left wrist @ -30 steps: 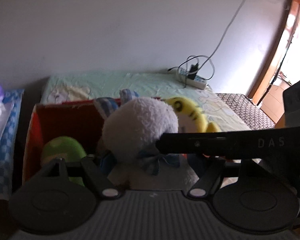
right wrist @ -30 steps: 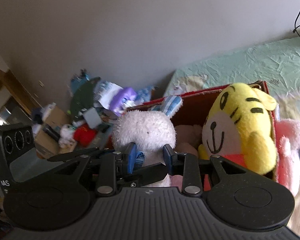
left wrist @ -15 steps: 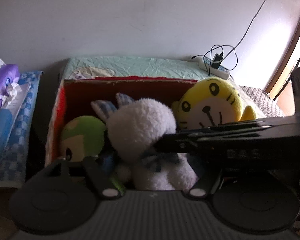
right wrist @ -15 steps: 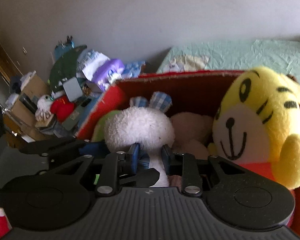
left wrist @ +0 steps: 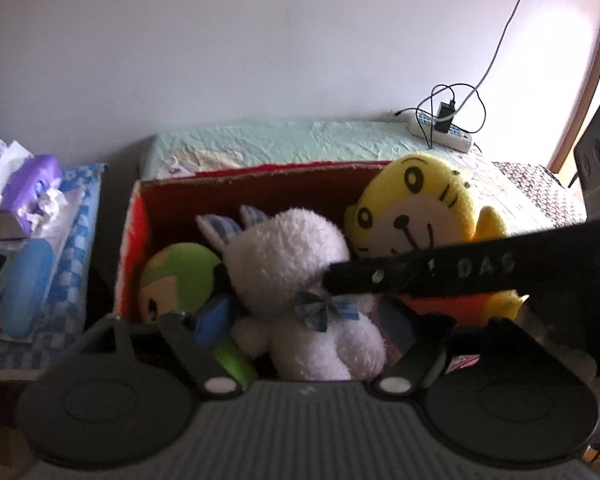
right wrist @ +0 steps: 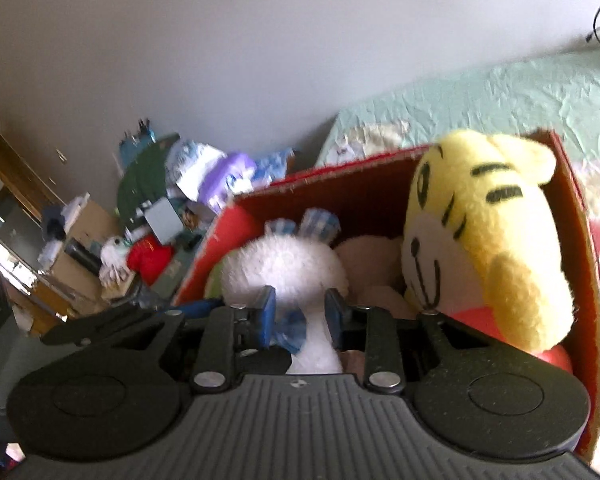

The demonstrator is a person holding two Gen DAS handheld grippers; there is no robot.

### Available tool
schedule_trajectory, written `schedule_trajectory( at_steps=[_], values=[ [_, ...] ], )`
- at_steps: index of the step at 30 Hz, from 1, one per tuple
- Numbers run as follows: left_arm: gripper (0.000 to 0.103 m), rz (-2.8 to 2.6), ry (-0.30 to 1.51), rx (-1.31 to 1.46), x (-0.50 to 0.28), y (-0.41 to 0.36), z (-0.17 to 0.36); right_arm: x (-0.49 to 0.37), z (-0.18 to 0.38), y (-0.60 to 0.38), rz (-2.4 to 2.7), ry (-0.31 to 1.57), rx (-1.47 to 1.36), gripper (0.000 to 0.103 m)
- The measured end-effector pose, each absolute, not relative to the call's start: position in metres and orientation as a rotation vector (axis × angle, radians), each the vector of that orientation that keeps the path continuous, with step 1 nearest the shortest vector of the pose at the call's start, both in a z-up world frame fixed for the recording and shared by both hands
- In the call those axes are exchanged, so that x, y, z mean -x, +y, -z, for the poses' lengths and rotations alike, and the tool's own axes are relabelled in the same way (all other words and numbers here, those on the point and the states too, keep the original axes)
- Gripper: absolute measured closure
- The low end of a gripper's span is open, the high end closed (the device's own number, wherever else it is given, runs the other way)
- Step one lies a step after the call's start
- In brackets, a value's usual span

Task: Organize objects
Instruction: 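Lower the white bunny into the red box beside the green plush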

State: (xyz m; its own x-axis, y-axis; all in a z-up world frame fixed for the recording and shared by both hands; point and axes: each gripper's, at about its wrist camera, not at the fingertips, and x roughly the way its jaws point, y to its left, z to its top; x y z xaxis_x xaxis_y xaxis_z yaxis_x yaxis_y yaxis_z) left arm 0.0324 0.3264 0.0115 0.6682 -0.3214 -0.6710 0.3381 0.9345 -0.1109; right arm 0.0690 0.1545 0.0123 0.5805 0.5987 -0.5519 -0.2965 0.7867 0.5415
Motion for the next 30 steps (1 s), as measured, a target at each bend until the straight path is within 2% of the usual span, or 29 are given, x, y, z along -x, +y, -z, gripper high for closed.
schedule_trajectory(
  at_steps=[9,19,30],
  values=[
    [0.030,0.259,0.777,-0.079,-0.031,0.325,-0.010,-0.073,0.001,0.173,-0.549,0.822,-0.369,0.080],
    [0.030,0.199,0.793,-0.145,-0.029,0.313,-0.009,-0.062,0.005,0.157,-0.540,0.805,-0.515,0.078],
    [0.024,0.150,0.824,-0.177,-0.031,0.305,-0.009,-0.043,0.001,0.152,-0.432,0.751,-0.407,0.074]
  ],
)
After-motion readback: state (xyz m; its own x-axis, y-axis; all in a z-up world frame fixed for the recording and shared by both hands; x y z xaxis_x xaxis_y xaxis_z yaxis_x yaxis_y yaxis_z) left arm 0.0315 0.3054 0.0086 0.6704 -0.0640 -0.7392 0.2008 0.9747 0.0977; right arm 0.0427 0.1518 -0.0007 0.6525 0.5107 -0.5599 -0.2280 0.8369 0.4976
